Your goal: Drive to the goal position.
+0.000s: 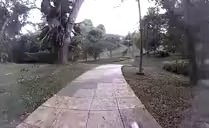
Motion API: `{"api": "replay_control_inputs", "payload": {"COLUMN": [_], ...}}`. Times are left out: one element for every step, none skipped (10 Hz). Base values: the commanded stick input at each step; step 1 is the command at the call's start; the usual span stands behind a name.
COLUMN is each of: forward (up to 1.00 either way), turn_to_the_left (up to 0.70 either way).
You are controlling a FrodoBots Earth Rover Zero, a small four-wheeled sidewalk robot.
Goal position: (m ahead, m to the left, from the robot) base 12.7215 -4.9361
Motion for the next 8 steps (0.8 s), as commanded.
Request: {"api": "replay_control_inputs", "payload": {"forward": [0.70, 0.70, 0.70, 0.70, 0.70, 0.70, 0.70, 0.70], "turn_to_the_left": [0.01, 0.01, 0.01, 0.01, 0.01, 0.01, 0.01, 0.01]}}
